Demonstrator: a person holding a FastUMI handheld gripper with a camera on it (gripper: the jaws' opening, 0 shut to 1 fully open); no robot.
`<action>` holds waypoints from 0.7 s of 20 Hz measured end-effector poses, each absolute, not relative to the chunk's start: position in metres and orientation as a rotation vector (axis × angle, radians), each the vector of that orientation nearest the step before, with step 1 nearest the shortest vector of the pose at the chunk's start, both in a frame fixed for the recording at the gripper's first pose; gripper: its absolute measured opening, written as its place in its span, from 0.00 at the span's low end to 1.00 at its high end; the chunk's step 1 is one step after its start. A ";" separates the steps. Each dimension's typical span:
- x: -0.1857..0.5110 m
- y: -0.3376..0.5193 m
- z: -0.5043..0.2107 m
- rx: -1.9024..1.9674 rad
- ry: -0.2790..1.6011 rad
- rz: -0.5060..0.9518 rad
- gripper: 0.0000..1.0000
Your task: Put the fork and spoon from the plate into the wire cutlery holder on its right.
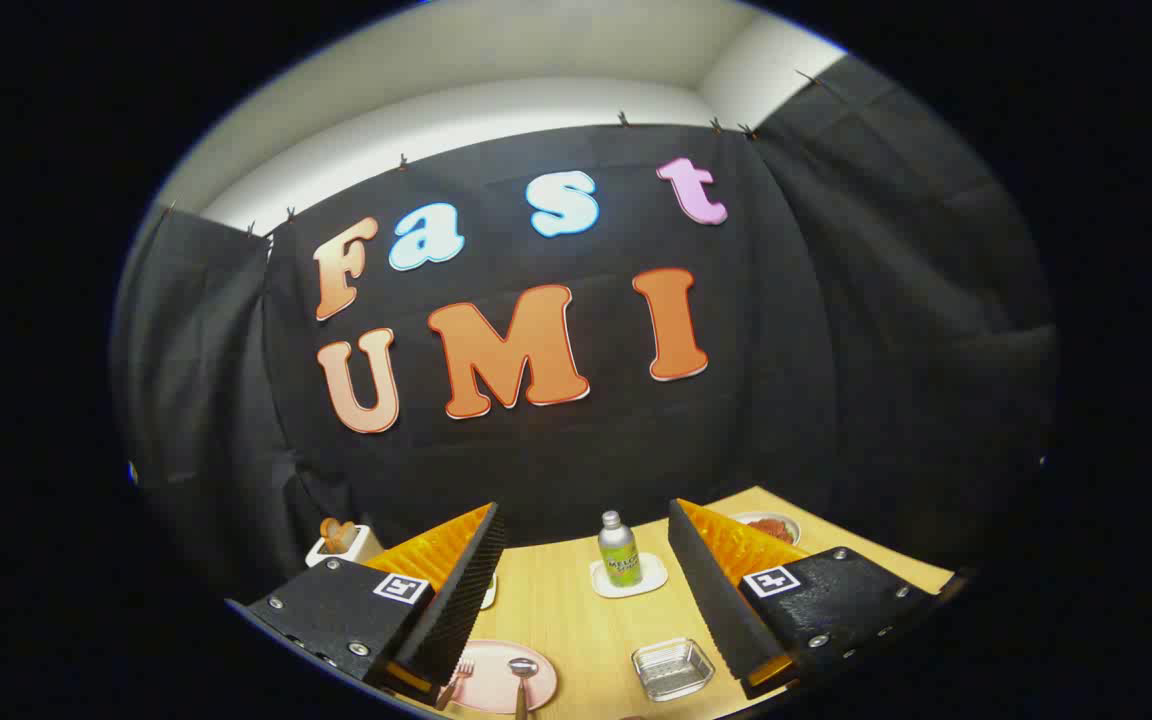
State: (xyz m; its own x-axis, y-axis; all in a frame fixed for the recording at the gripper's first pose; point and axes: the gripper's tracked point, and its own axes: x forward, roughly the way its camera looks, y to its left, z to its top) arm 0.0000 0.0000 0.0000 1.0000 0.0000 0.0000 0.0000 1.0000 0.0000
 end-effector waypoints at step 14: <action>-0.021 0.081 -0.044 0.016 0.113 0.087 0.98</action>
State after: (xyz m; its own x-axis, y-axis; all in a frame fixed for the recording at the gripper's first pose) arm -0.0207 0.0805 -0.0435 0.9899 0.0872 -0.1116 -0.0854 0.9961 0.0208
